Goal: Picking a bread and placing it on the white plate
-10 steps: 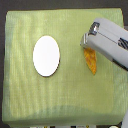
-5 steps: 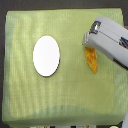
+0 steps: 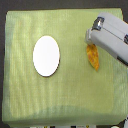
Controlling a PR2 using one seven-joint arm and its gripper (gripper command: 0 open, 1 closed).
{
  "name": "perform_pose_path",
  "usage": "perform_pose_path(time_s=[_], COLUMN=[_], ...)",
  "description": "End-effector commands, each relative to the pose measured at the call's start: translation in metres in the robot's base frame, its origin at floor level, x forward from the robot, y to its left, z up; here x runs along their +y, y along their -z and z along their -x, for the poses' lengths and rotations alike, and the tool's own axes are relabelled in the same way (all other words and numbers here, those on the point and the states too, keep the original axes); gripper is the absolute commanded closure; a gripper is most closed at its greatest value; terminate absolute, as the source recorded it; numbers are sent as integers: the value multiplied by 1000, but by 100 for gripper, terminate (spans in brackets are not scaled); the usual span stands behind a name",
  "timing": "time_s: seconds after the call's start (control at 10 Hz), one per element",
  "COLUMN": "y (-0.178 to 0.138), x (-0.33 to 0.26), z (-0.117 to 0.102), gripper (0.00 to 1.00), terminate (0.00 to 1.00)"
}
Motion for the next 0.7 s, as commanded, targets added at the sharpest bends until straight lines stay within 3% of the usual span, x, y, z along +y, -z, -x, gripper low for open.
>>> perform_pose_path(time_s=[0.0, 0.2, 0.6], y=[-99, -119, -97], x=[17, 50, 148], z=[-7, -10, -24], gripper=[100, 100, 100], terminate=[0, 0, 0])
